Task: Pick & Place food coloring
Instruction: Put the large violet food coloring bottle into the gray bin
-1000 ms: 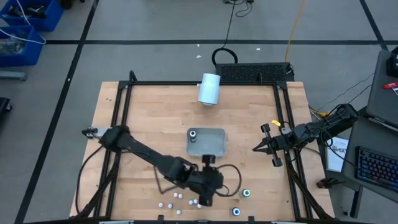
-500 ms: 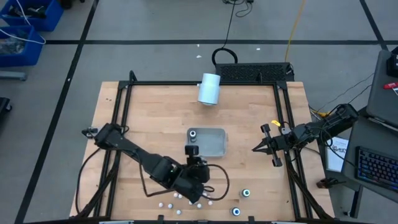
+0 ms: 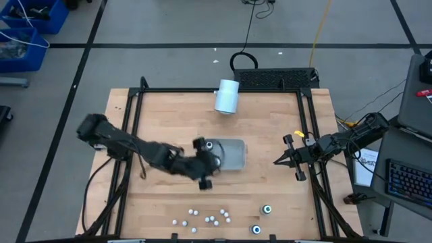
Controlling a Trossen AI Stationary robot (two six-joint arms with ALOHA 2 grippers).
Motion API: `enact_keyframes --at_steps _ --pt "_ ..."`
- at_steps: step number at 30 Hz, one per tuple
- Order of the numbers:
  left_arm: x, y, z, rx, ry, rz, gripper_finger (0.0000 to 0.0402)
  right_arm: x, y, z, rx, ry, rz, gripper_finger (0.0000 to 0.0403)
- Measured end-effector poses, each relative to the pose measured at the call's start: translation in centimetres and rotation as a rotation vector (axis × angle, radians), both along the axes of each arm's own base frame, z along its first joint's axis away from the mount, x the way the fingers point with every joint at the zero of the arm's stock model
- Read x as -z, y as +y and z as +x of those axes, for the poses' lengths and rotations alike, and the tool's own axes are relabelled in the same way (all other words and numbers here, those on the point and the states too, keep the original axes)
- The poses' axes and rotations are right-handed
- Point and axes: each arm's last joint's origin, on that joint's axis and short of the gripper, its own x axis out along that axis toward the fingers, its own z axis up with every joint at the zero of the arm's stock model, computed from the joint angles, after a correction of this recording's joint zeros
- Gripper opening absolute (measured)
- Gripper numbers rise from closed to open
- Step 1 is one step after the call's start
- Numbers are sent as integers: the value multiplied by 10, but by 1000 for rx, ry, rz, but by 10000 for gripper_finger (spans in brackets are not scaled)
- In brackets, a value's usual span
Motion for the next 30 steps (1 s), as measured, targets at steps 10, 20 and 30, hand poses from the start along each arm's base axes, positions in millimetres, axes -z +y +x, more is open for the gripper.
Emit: enact_keyframes --at_steps 10,20,30 --pt "60 19 -16 -111 -79 -142 121 0 0 0 0 -6 -16 0" --pt "71 21 -18 -188 -27 -134 121 0 0 0 0 -8 -13 0" --pt "87 26 -12 -231 24 -129 121 0 0 0 0 -10 -23 0"
